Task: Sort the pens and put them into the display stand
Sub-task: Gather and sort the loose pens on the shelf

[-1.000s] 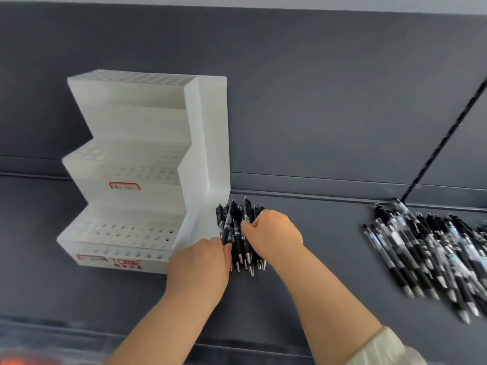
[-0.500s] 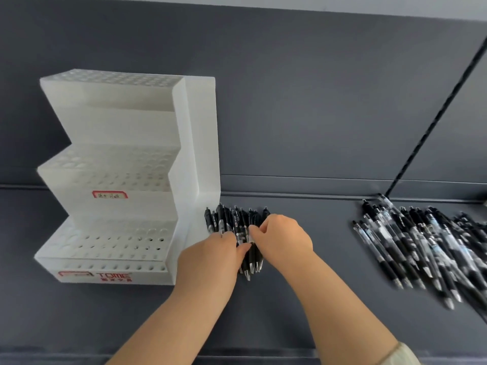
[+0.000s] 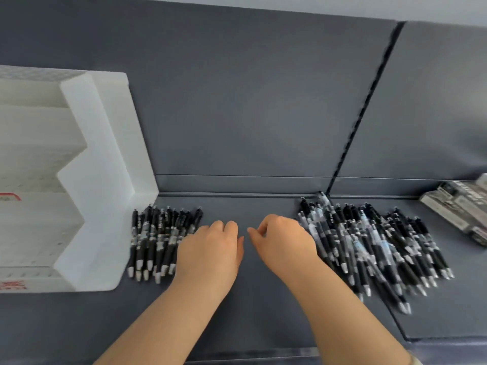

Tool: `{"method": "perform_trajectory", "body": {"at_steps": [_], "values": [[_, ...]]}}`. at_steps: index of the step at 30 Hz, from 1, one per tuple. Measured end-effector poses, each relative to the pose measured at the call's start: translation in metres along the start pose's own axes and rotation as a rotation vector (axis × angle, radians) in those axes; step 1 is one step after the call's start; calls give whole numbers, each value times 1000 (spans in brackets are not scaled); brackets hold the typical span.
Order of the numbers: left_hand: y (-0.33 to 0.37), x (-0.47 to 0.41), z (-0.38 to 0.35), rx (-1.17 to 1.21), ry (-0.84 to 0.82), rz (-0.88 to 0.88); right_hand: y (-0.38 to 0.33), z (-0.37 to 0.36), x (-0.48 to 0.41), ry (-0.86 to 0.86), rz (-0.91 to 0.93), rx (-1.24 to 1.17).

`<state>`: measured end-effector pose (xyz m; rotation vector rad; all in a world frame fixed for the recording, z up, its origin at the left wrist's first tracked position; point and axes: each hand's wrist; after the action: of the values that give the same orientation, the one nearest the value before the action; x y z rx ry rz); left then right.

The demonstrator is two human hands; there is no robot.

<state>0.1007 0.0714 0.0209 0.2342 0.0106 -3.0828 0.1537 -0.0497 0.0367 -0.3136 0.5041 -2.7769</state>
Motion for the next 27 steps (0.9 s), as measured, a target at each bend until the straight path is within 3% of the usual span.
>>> {"method": "perform_trajectory", "body": {"at_steps": [8, 13, 20, 27], "values": [[128, -23, -6, 57, -29, -32, 118, 43, 26, 0, 66, 76], [185, -24, -14, 77, 48, 40, 186, 62, 40, -3, 64, 80], [228, -31, -27, 91, -6, 59, 260, 79, 46, -6, -36, 8], [244, -36, -25, 77, -34, 71, 285, 87, 42, 22, -93, -68]]}}
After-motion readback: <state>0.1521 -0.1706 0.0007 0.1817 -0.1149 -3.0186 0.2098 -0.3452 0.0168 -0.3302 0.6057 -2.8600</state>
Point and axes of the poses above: each hand's wrist, its own x-axis away from the middle knuckle, its own z-axis out of the back of the hand, y = z × x, and after that the axes turned 10 degrees about -y, right-handed
